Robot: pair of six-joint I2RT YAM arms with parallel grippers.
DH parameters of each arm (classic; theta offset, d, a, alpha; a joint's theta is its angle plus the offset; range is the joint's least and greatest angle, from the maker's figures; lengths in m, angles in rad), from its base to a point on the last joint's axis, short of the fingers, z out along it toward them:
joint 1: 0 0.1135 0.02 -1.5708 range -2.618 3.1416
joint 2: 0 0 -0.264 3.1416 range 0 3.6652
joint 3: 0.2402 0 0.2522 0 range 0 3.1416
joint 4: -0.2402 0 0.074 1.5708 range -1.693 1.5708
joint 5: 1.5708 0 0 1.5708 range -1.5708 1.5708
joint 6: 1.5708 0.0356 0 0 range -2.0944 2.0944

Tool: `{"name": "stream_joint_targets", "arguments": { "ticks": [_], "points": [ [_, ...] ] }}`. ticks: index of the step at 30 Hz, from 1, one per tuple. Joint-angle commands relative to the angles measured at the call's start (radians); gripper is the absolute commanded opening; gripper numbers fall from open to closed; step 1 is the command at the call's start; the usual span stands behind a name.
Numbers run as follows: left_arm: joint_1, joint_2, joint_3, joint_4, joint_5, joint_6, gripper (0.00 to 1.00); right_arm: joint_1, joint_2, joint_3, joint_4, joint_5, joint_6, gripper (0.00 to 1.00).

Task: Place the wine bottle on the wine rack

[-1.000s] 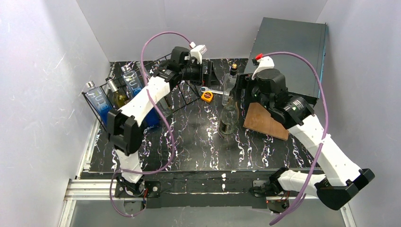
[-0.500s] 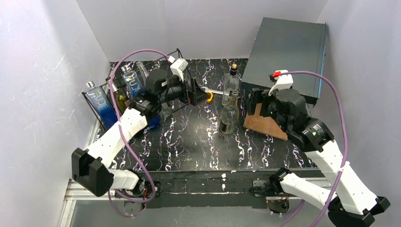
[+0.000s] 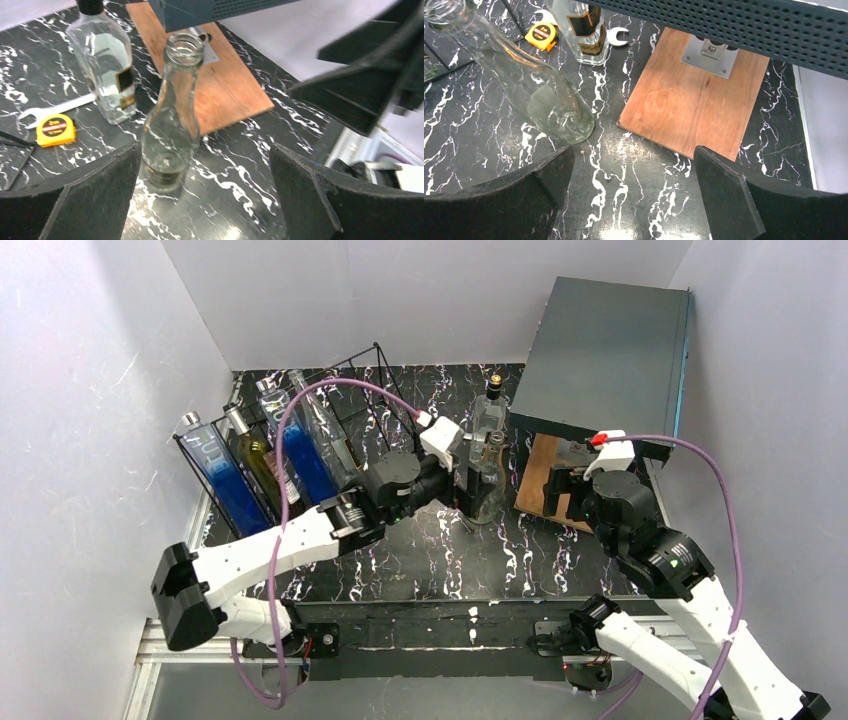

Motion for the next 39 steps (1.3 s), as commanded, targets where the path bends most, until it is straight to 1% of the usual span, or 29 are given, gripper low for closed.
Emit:
{"name": "stream_joint_targets", "arguments": {
  "ticks": [1, 5, 9, 18, 23, 27, 31, 35, 39],
  "points": [
    [-0.012, 0.095, 0.003, 0.153, -0.183, 0.093, 0.98, 0.004, -0.04, -0.013, 0.028, 0.074, -0.009, 0.98],
    [-0.025, 0.185, 0.041, 0.193, -0.181, 0.11, 0.98, 0.004, -0.081, -0.034, 0.037, 0.097, -0.019, 0.98],
    [-0.032, 0.24, 0.064, 0.214, -0.234, 0.113, 0.98, 0.004, -0.102, -0.056, 0.059, 0.089, -0.024, 0.98],
    [-0.032, 0.315, 0.11, 0.232, -0.328, 0.085, 0.9, 0.004, -0.11, -0.064, 0.065, 0.086, -0.023, 0.98],
    [-0.032, 0.373, 0.158, 0.247, -0.337, 0.077, 0.85, 0.004, -0.094, -0.068, 0.065, 0.087, -0.022, 0.98],
    [-0.032, 0.422, 0.193, 0.267, -0.359, 0.07, 0.76, 0.004, -0.089, -0.071, 0.074, 0.085, -0.025, 0.98],
    [-0.032, 0.438, 0.201, 0.271, -0.38, 0.055, 0.62, 0.004, -0.092, -0.072, 0.07, 0.089, -0.025, 0.98],
    [-0.032, 0.439, 0.195, 0.272, -0.398, 0.061, 0.55, 0.004, -0.099, -0.076, 0.071, 0.096, -0.022, 0.98],
    [-0.032, 0.456, 0.201, 0.274, -0.397, 0.068, 0.45, 0.004, -0.093, -0.076, 0.078, 0.087, -0.025, 0.98]
  ]
}}
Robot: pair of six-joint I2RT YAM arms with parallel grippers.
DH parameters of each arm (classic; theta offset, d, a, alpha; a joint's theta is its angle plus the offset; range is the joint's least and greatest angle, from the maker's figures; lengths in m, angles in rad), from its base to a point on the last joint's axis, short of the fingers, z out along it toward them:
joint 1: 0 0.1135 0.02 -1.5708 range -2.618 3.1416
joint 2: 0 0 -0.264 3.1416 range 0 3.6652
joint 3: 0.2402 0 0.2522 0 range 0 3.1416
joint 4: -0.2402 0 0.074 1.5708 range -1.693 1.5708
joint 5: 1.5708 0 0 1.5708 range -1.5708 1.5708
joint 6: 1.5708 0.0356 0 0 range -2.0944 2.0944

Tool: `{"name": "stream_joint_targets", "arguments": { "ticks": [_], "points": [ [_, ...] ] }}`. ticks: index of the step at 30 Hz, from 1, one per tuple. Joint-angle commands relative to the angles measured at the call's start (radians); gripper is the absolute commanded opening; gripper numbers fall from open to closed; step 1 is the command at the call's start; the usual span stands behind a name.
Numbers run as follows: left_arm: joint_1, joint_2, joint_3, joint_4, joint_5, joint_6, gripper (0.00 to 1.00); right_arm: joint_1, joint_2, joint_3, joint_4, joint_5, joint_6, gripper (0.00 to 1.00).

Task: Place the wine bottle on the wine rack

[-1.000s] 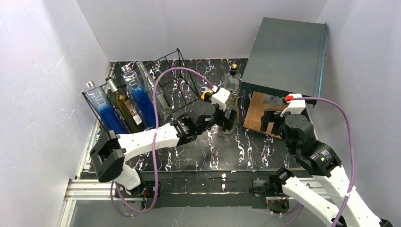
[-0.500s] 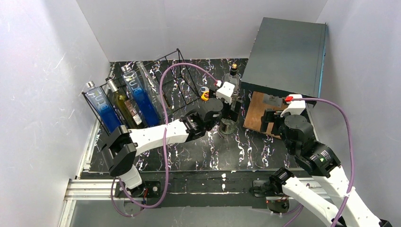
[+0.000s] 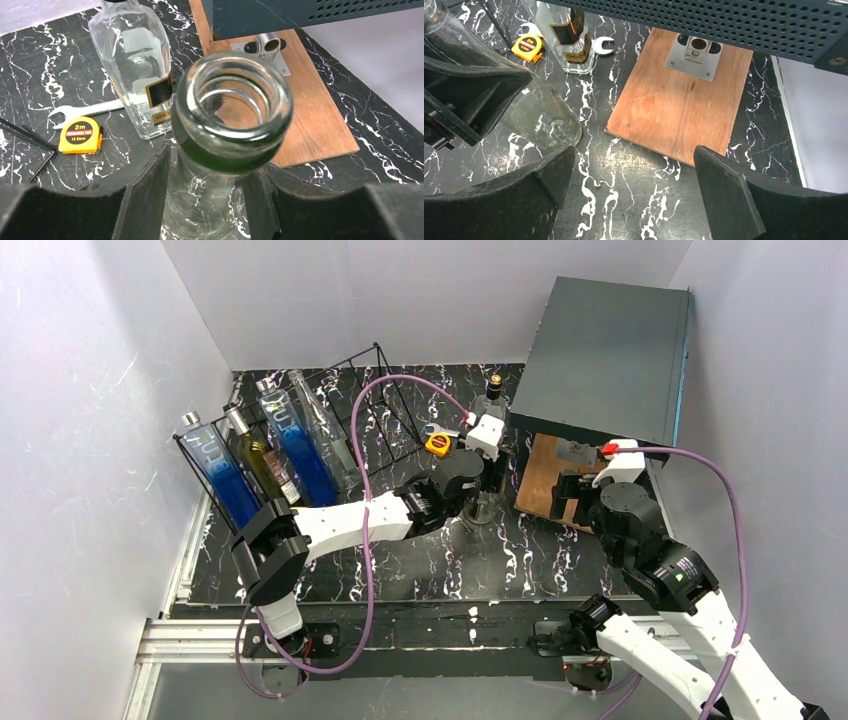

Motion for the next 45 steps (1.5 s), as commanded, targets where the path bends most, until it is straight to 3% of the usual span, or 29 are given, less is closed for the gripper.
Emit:
{"name": "stream_joint_targets", "arguments": {
  "ticks": [1, 6, 11, 28, 40, 41, 45],
  "points": [
    [0.001, 0.004, 0.042, 0.031, -0.057, 0.005, 0.43, 0.004, 0.004, -0.01, 0.05, 0.011, -0.013, 0.98],
    [0.001, 0.002, 0.048, 0.03, -0.034, 0.016, 0.25, 0.003, 0.008, -0.012, 0.045, 0.018, -0.011, 0.98],
    [0.001, -0.023, 0.041, 0.028, -0.035, 0.041, 0.0, 0.004, 0.006, -0.014, 0.051, 0.018, -0.011, 0.98],
    [0.057, -0.207, 0.073, -0.086, -0.074, 0.037, 0.0, 0.002, 0.038, -0.015, 0.054, 0.027, -0.01, 0.98],
    [0.306, -0.209, 0.227, -0.303, 0.093, -0.05, 0.0, 0.001, 0.069, -0.015, 0.047, 0.037, -0.006, 0.98],
    [0.365, -0.163, 0.358, -0.479, 0.092, -0.066, 0.0, 0.001, 0.083, -0.013, 0.047, 0.033, -0.008, 0.99],
    [0.441, -0.152, 0.43, -0.55, 0.111, -0.068, 0.0, 0.0, 0.085, -0.013, 0.049, 0.029, -0.008, 0.98]
  ]
}}
